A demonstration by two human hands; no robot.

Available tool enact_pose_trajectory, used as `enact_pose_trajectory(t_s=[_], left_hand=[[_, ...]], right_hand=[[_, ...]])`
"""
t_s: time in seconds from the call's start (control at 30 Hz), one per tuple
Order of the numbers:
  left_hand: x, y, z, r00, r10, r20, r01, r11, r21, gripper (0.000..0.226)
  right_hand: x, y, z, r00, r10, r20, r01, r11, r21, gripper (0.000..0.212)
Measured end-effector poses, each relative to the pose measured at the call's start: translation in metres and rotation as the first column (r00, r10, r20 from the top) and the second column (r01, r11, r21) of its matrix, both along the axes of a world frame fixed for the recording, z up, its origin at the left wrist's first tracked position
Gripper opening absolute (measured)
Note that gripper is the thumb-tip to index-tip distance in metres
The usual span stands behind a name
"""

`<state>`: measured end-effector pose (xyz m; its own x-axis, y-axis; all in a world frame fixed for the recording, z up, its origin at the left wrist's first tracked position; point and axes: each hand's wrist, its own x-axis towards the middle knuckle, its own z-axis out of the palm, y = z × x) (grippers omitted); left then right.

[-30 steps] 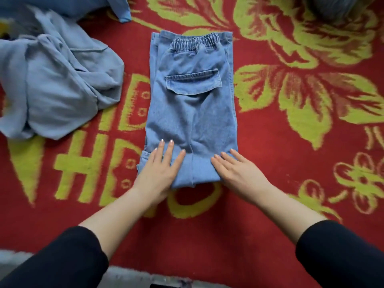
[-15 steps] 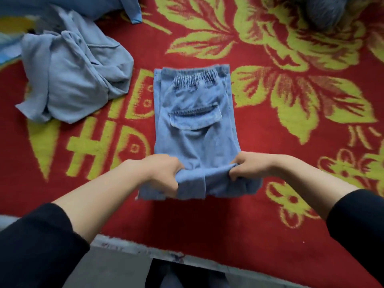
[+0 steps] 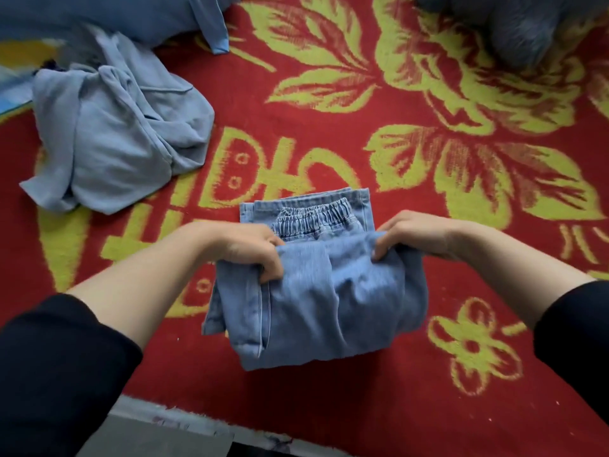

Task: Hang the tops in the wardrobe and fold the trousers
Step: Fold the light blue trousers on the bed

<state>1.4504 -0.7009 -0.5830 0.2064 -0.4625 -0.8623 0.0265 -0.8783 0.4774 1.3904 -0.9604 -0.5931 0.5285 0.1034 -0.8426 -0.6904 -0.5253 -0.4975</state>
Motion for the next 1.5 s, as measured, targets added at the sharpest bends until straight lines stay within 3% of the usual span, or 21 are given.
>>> enact_pose_trajectory(t_s=[0.1,0.2,0.27,0.33,0.37,0.43,0.57,0.67,0.77,0.9,1.0,1.1,1.27,1.5], left_hand=[[0.04,-0.008,-0.004,0.967,0.028,0.252,-0.02,0.999,-0.032,0.022],[0.06,-0.014,-0.028,0.878,-0.029,0.478,0.037,0.999,-0.007,0.023],[0.06,-0.014,-0.052,0.811,-0.187,0.554,0.15,0.982,0.112,0.048],[0.052,-0.014,-0.071,0.715,-0.238,0.658,0.166,0.971,0.171,0.058],[0.047,-0.014,-0.079,0.66,-0.25,0.708,0.17,0.968,0.183,0.06],[0.038,-0.018,-0.092,0.611,-0.271,0.744,0.203,0.962,0.183,0.062],[0.046,-0.023,-0.104,0.813,-0.1,0.574,0.071,0.995,0.073,0.072],[0.058,-0.026,-0.105,0.865,-0.07,0.497,0.036,0.996,0.077,0.085],[0.058,-0.03,-0.101,0.858,-0.102,0.503,0.041,0.99,0.132,0.084],[0.049,-0.031,-0.092,0.864,-0.176,0.472,0.07,0.97,0.233,0.078],[0.025,-0.024,-0.083,0.825,-0.174,0.538,0.044,0.968,0.246,0.053],[-0.007,-0.015,-0.072,0.724,-0.152,0.673,-0.001,0.975,0.222,0.055],[-0.072,0.013,-0.04,0.541,-0.093,0.836,-0.027,0.991,0.128,0.045],[-0.17,0.102,0.029,0.497,0.106,0.861,-0.278,0.96,0.042,0.047]], right_hand=[[0.036,-0.003,-0.008,0.984,-0.001,0.175,0.023,0.992,-0.121,0.026],[0.057,0.0,-0.03,0.938,0.136,0.318,-0.01,0.93,-0.368,0.023],[0.058,0.008,-0.044,0.927,0.171,0.334,-0.024,0.915,-0.402,0.034],[0.057,0.015,-0.057,0.936,0.125,0.33,-0.016,0.95,-0.313,0.056],[0.057,0.017,-0.061,0.926,0.185,0.329,-0.068,0.939,-0.336,0.068],[0.059,0.021,-0.069,0.861,0.427,0.276,-0.252,0.83,-0.497,0.084],[0.077,0.033,-0.085,0.764,0.637,0.1,-0.474,0.659,-0.584,0.105],[0.092,0.046,-0.09,0.734,0.679,0.025,-0.545,0.61,-0.576,0.11],[0.101,0.052,-0.086,0.705,0.708,0.02,-0.556,0.57,-0.605,0.092],[0.091,0.064,-0.078,0.689,0.723,0.05,-0.554,0.57,-0.607,0.018],[0.071,0.069,-0.072,0.641,0.757,0.129,-0.521,0.552,-0.652,0.015],[0.044,0.067,-0.064,0.546,0.799,0.252,-0.465,0.539,-0.703,0.01],[0.002,0.078,-0.024,0.404,0.86,0.312,-0.483,0.49,-0.725,0.02],[-0.024,0.179,0.068,-0.068,0.955,0.288,-0.573,0.199,-0.795,0.02]])
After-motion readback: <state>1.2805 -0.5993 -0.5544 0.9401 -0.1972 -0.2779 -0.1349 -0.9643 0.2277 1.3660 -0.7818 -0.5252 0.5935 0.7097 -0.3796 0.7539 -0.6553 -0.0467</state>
